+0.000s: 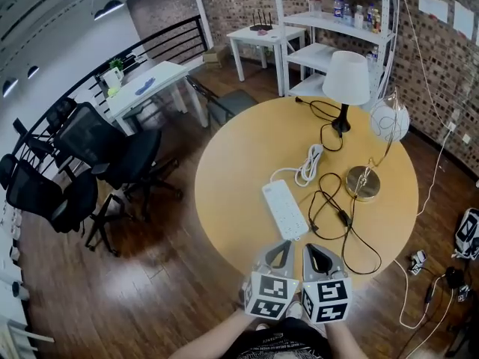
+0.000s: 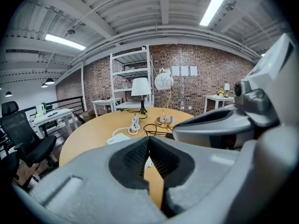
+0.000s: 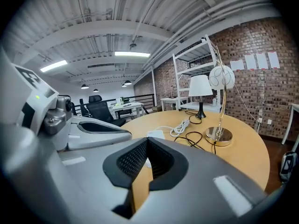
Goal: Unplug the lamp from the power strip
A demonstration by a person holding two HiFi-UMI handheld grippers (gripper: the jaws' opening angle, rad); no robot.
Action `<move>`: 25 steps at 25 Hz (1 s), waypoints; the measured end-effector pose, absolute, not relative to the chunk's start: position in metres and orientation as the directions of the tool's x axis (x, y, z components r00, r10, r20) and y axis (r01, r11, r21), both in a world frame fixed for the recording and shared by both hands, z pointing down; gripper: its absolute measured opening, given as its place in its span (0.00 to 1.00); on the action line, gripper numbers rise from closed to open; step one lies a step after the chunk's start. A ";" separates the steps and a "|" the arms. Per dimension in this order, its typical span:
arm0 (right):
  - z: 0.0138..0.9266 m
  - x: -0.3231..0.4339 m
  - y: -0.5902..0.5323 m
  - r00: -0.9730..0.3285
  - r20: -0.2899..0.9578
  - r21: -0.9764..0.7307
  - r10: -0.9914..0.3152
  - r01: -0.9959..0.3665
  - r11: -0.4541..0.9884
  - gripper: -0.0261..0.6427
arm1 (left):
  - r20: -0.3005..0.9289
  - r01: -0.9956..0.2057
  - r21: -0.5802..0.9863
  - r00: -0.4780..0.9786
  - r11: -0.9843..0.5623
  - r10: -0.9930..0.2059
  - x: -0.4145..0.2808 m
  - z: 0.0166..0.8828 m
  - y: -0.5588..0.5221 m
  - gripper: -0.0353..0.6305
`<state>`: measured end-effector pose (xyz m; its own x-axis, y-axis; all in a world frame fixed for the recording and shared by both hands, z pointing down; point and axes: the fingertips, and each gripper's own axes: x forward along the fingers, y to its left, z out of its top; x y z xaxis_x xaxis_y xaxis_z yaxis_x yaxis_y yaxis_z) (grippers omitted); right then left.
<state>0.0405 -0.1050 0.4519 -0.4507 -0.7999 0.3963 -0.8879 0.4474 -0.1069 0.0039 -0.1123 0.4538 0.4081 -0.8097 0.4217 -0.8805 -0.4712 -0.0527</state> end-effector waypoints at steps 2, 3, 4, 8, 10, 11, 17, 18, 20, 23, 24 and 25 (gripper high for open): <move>0.448 0.034 -0.097 -0.437 0.390 -0.100 -0.810 -0.895 0.435 0.04 | 0.415 -0.873 -0.057 0.420 -0.484 -0.807 -0.001 0.450 -0.103 0.06; 0.447 0.031 -0.092 -0.431 0.387 -0.099 -0.815 -0.899 0.427 0.04 | 0.412 -0.870 -0.059 0.425 -0.489 -0.806 -0.004 0.449 -0.098 0.06; 0.447 0.029 -0.087 -0.425 0.384 -0.099 -0.820 -0.901 0.421 0.04 | 0.407 -0.868 -0.059 0.431 -0.494 -0.805 -0.006 0.448 -0.093 0.06; 0.445 0.020 -0.070 -0.407 0.373 -0.094 -0.834 -0.911 0.403 0.04 | 0.392 -0.860 -0.050 0.451 -0.508 -0.802 -0.013 0.447 -0.075 0.06; 0.443 0.015 -0.062 -0.402 0.369 -0.091 -0.838 -0.913 0.398 0.04 | 0.388 -0.856 -0.046 0.459 -0.514 -0.799 -0.018 0.445 -0.067 0.06; 0.443 0.012 -0.059 -0.401 0.368 -0.090 -0.839 -0.913 0.397 0.04 | 0.386 -0.855 -0.045 0.463 -0.517 -0.798 -0.021 0.444 -0.064 0.06; 0.443 0.006 -0.040 -0.388 0.373 -0.085 -0.843 -0.919 0.385 0.04 | 0.380 -0.849 -0.038 0.475 -0.526 -0.794 -0.029 0.445 -0.046 0.06; 0.443 0.005 -0.038 -0.386 0.373 -0.083 -0.844 -0.920 0.384 0.04 | 0.380 -0.848 -0.038 0.477 -0.529 -0.793 -0.029 0.445 -0.044 0.06; 0.443 0.005 -0.034 -0.382 0.377 -0.080 -0.844 -0.921 0.381 0.04 | 0.374 -0.842 -0.033 0.489 -0.538 -0.788 -0.028 0.445 -0.039 0.06; 0.444 0.004 -0.026 -0.375 0.382 -0.081 -0.845 -0.924 0.374 0.04 | 0.369 -0.835 -0.029 0.502 -0.550 -0.782 -0.027 0.445 -0.031 0.06; 0.444 0.004 -0.023 -0.373 0.381 -0.082 -0.846 -0.925 0.371 0.04 | 0.367 -0.833 -0.027 0.506 -0.553 -0.780 -0.027 0.445 -0.029 0.06; 0.443 0.003 -0.021 -0.371 0.380 -0.082 -0.847 -0.926 0.369 0.04 | 0.365 -0.831 -0.026 0.510 -0.556 -0.779 -0.028 0.444 -0.026 0.06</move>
